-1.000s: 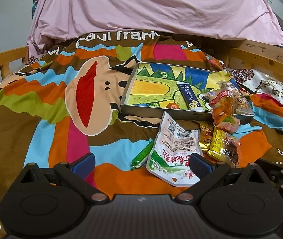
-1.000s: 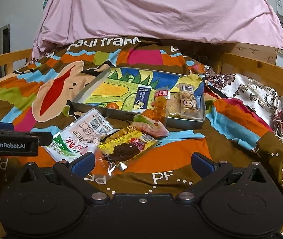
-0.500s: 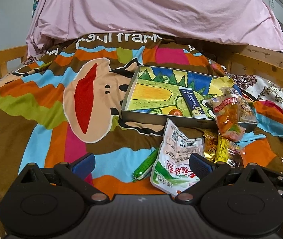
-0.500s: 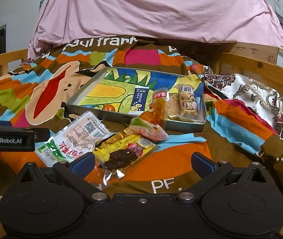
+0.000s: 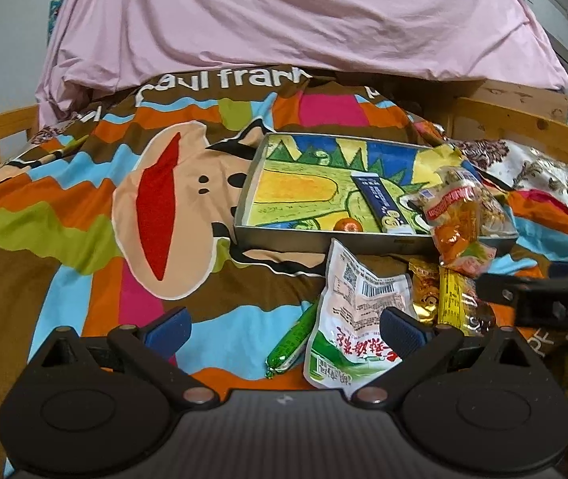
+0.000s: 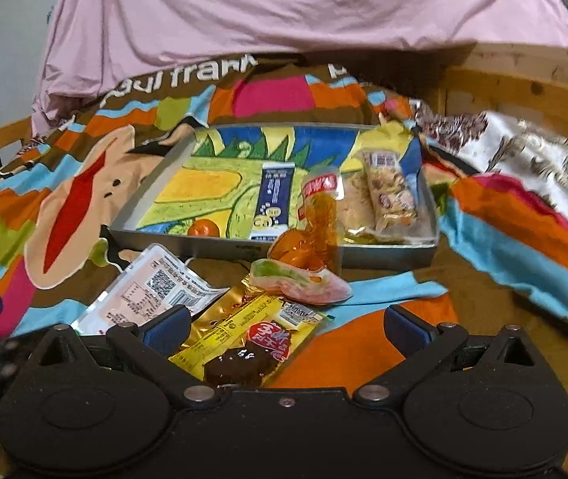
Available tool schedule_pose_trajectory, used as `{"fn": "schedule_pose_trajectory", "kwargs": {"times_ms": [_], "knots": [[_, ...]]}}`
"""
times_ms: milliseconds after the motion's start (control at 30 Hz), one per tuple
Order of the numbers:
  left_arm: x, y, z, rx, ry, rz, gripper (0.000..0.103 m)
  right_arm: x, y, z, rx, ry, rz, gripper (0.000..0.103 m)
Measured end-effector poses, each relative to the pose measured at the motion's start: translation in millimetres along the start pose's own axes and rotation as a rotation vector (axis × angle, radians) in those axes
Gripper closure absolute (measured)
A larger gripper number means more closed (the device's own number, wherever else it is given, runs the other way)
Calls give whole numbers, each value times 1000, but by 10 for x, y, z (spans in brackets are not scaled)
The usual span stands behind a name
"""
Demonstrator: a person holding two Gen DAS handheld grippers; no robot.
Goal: Organize snacks
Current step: 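Grasp the white-green candy bag with left tool while right tool grasps the jerky pack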
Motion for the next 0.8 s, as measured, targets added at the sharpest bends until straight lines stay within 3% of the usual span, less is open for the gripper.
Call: {"fn": "schedule_pose_trajectory", "kwargs": {"times_ms": [167, 367, 800], "knots": [[-57, -39, -46, -23, 17, -16, 0, -97, 2, -180, -16, 74, -8, 1], [-97, -109, -84, -58, 35, -43, 0, -166, -116, -98, -21, 110, -37, 1], [-120, -431, -210, -154, 82, -123, 0, -311, -250, 173, -1, 152, -56, 14]]}}
Point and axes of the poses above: each gripper's, at about its wrist camera, not at the fingertips, and z roughly against the way its jaws point, y to its left, x to its top, the point moved 9 cm from there along -z, roughly the way its jaws point, and after that the axes turned 8 degrees about x, right-handed, at the moved point
